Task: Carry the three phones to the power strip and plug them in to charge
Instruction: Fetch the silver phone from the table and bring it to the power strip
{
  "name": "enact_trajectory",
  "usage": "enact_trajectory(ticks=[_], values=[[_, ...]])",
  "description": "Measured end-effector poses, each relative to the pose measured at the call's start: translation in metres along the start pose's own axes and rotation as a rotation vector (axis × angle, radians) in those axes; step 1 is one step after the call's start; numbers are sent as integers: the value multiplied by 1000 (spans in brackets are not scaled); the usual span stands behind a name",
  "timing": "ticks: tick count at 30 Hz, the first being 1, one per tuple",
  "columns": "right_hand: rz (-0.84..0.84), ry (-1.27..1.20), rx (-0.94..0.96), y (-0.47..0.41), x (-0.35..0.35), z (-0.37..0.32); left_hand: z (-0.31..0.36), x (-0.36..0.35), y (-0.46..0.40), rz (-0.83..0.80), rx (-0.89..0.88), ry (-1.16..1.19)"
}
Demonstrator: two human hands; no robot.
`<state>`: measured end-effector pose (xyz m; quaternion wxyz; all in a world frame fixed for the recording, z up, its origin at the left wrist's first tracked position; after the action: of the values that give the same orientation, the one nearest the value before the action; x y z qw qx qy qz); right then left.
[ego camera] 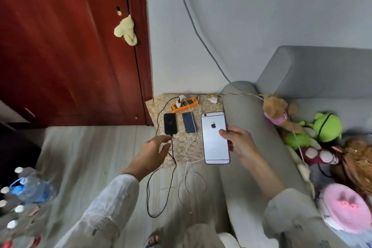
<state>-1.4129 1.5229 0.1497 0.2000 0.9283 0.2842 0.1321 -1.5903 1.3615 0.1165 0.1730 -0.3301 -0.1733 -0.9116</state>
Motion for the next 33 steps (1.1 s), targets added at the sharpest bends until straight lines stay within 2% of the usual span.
enact_trajectory(ticks=[5, 10, 15, 20, 25, 30, 33], values=[[-25, 30, -76, -93, 25, -2, -10, -28, -72, -46, 81, 20], [-76, 28, -181, -205, 50, 15, -29, -68, -153, -29, 270, 63], [-66, 106, -328, -312, 74, 62, -46, -144, -222, -165, 467, 121], [-146, 257, -408, -400, 55, 125, -99, -192, -264, -238, 599, 58], [-225, 375, -466, -464, 29, 191, -155, -211, -306, -200, 626, -103], [-206, 347, -499, -508, 17, 235, -203, -225, -353, -176, 573, -264], [-157, 473, -387, -518, 16, 239, -221, -221, -378, -153, 547, -267]])
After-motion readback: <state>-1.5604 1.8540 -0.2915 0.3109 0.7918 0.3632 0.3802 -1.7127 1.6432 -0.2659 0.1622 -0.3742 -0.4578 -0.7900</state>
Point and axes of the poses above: each hand's wrist, its own y-axis away from the middle knuckle, its own x-axis out of the back of the hand, z = x × y, the point moved 4 cm from there along -y, towards the middle knuckle, and after that the axes turned 7 degrees about -z, right-handed, at the moved point
